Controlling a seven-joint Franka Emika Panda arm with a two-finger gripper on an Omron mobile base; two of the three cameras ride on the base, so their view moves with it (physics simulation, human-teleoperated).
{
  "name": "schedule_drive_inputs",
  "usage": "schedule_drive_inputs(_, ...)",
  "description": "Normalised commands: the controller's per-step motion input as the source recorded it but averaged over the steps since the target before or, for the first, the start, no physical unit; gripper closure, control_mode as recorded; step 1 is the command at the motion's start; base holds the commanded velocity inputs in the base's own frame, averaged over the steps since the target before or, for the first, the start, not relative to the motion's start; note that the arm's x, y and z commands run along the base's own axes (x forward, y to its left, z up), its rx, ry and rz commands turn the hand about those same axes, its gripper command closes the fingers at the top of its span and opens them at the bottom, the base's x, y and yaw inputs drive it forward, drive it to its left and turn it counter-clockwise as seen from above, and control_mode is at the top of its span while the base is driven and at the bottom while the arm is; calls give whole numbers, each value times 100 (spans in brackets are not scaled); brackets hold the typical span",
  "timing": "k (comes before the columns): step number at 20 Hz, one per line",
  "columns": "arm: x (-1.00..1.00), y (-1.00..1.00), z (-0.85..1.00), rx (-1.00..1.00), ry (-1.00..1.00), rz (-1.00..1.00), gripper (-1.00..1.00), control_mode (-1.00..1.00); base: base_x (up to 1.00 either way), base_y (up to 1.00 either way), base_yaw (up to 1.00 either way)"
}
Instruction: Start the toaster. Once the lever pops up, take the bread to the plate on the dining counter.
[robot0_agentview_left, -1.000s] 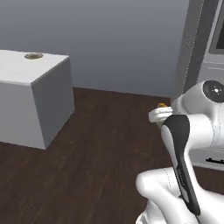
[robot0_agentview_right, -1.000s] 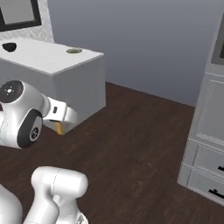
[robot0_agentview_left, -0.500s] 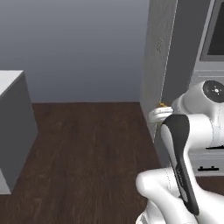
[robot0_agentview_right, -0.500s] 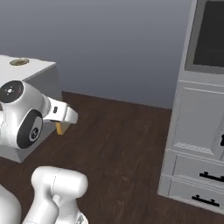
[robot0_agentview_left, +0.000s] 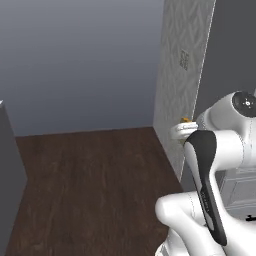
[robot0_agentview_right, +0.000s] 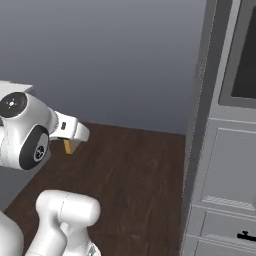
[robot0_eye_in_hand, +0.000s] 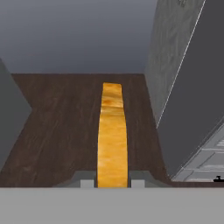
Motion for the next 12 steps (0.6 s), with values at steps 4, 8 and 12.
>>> schedule_drive_inputs(4,0,0,0,0,0,0,100,100,100,18,-8)
schedule_drive_inputs(8,0,0,0,0,0,0,100,100,100,14,0)
schedule_drive_inputs(12,0,0,0,0,0,0,100,100,100,13,0)
